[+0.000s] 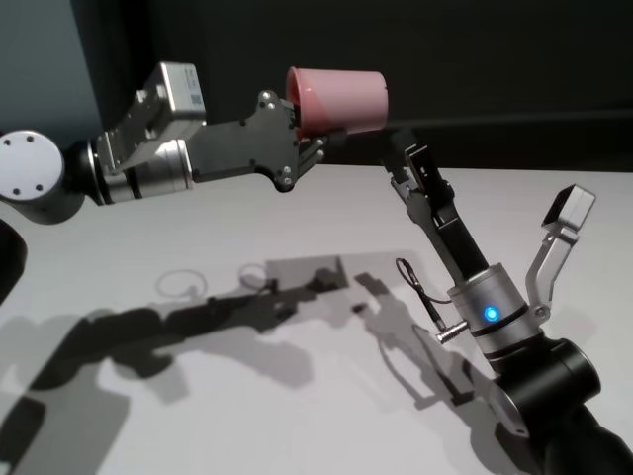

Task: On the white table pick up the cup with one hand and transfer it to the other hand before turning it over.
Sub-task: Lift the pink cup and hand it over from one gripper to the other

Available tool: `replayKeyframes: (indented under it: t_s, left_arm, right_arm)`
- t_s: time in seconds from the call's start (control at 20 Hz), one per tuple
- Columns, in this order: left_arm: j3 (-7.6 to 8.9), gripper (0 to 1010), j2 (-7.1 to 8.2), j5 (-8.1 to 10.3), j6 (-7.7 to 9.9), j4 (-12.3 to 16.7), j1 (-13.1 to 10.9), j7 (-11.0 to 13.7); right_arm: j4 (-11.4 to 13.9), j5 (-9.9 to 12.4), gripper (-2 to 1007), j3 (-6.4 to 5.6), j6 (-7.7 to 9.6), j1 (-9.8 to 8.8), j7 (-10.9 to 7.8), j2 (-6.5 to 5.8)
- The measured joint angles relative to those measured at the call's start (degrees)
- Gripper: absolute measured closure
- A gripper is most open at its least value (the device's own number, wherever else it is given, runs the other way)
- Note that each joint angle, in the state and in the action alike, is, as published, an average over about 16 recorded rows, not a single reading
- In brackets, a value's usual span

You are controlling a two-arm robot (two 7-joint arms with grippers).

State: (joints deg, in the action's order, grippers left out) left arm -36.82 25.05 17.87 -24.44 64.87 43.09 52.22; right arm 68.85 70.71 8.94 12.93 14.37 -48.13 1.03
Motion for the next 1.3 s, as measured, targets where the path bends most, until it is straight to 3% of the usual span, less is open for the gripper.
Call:
replayKeyframes:
  t_s: [0.6,1.3]
  left_arm:
    - [0.0,972,0.0,0.0,0.0,0.0,0.0,0.0]
    - [0.01,972,0.0,0.03,-0.01,0.0,0.0,0.0]
  right_arm:
    - [-2.1,1.6,3,1.76,-0.5,2.76,-1.48,0.45]
    - [-2.4,3.7,3,2.9,-1.54,3.98,-1.95,0.32]
